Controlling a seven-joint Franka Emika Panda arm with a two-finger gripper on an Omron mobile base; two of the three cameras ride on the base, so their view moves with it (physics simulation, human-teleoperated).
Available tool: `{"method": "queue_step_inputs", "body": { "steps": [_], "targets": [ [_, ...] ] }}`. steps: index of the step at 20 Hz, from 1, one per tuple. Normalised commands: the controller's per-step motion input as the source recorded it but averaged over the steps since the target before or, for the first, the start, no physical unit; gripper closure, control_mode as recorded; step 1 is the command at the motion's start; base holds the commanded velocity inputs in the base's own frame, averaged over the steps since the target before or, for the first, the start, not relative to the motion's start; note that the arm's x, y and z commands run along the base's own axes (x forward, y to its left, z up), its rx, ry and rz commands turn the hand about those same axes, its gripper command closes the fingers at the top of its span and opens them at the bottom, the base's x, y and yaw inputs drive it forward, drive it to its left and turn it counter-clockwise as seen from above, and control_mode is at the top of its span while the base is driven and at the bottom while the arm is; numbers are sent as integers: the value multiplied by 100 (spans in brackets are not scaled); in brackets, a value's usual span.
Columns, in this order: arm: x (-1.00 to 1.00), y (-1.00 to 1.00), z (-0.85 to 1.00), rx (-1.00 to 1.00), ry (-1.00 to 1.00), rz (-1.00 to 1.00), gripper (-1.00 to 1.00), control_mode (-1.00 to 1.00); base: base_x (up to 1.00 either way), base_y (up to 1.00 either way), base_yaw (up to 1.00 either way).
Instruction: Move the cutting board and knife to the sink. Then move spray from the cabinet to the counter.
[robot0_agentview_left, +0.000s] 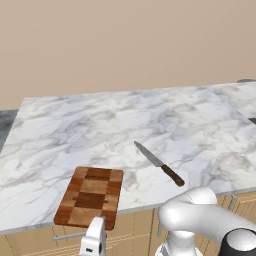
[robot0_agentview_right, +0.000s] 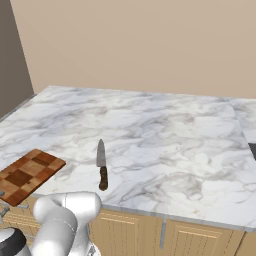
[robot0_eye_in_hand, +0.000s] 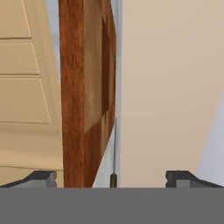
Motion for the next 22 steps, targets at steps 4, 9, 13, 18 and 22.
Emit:
{"method": "queue_step_inputs", "body": {
  "steps": [4, 9, 13, 18, 22],
  "targets": [
    [15, 3, -12, -1, -4, 0, -100, -100, 0, 0, 0],
    [17, 12, -17, 0, -2, 0, -100, -100, 0, 0, 0],
    [7, 14, -20, 0, -3, 0, -100, -100, 0, 0, 0],
    [2, 14, -23, 0, -5, 0, -100, -100, 0, 0, 0],
    [8, 12, -18, 0, -5, 0, -100, -100, 0, 0, 0]
  ]
}}
